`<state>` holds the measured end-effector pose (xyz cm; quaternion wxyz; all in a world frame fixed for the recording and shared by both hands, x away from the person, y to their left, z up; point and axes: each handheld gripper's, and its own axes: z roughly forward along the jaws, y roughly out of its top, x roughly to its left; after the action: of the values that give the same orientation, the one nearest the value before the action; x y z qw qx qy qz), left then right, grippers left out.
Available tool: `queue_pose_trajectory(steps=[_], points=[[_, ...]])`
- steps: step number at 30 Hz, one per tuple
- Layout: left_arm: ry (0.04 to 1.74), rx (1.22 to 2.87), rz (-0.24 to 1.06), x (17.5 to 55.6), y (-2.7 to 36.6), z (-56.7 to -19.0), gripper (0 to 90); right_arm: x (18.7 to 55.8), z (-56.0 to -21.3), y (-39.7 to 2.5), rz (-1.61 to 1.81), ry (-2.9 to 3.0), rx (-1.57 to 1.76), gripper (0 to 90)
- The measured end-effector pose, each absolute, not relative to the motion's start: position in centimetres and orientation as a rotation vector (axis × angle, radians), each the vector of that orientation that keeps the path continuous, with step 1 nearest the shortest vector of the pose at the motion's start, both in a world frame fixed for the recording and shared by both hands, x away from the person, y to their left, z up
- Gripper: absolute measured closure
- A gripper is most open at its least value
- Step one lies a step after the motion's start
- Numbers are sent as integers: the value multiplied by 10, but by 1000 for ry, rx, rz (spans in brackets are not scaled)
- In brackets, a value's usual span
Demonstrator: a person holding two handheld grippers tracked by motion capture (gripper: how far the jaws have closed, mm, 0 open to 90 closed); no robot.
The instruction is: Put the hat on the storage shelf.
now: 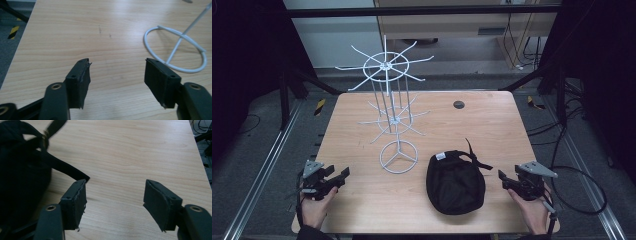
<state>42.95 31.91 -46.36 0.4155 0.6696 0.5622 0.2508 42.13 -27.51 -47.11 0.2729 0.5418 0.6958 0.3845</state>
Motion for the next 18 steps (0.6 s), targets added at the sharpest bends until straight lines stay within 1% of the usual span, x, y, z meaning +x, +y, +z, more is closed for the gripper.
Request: queue_pose_trajectory(steps=[1,4,5,6,7,12,18], points=[[1398,1688,627,428,315,-462,419,416,-464,-275,1078,1869,1437,398],[1370,1694,615,424,305,-460,440,412,-456,-272,1117,1879,1422,423],[1356,1703,611,423,301,-459,452,410,-454,-270,1127,1888,1413,444],[1345,1711,612,421,298,-458,481,406,-448,-265,1152,1915,1388,488],[1334,1718,610,419,294,-458,481,406,-448,-265,1152,1915,1388,488],[1275,1749,587,413,278,-454,530,401,-436,-252,1176,1986,1326,544],[1225,1787,558,409,257,-453,556,396,-423,-237,1220,2045,1260,558]])
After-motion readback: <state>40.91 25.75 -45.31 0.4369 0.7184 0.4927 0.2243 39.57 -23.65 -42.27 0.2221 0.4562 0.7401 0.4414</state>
